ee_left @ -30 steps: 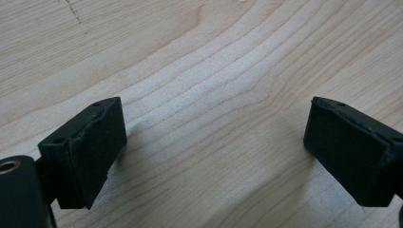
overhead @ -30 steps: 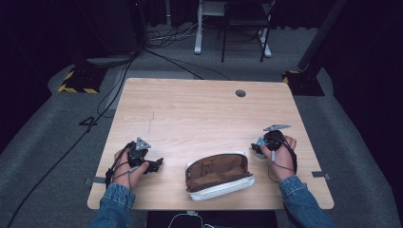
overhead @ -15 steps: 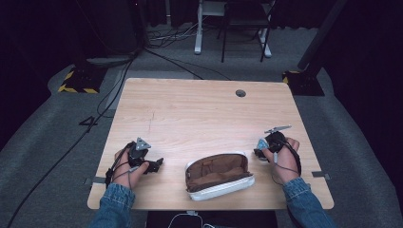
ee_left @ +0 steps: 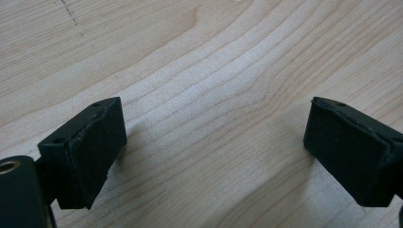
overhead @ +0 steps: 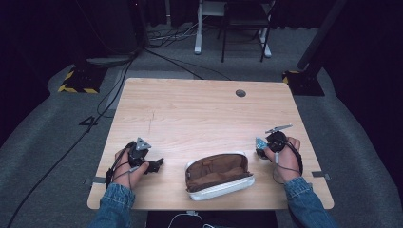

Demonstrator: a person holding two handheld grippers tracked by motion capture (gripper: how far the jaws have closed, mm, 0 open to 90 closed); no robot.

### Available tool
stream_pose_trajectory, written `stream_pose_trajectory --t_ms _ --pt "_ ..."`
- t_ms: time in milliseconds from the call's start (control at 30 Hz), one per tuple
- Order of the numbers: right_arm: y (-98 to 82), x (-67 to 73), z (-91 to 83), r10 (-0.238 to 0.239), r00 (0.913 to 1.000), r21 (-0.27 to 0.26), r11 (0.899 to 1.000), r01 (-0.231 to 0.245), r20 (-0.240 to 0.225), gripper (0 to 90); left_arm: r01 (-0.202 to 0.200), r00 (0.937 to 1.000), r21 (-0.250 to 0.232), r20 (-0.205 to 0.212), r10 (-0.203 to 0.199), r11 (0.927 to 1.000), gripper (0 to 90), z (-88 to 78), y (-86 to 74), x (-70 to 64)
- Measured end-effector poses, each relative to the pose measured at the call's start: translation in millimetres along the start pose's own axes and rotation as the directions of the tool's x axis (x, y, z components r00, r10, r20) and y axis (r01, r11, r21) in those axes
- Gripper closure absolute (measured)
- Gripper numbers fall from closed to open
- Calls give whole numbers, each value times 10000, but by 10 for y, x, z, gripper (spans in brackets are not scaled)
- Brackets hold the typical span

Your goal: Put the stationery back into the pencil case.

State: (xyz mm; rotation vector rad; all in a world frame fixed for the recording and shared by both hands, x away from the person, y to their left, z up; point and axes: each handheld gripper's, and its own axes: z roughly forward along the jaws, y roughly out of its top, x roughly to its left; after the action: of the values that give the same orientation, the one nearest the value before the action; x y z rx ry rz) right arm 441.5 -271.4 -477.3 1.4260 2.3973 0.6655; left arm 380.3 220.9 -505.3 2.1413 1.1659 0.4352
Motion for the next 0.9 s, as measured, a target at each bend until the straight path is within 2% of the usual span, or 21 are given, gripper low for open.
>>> stream_pose_trajectory --t_ms 333,900 --pt "13 -7 -39 166 9997 -284 9995 -170 -158 395 6 10000 -3 5 -6 10000 70 0 0 0" --pt "83 11 -374 125 9995 -1050 9944 -156 -304 395 13 10000 20 33 -13 10000 66 4 4 -2"
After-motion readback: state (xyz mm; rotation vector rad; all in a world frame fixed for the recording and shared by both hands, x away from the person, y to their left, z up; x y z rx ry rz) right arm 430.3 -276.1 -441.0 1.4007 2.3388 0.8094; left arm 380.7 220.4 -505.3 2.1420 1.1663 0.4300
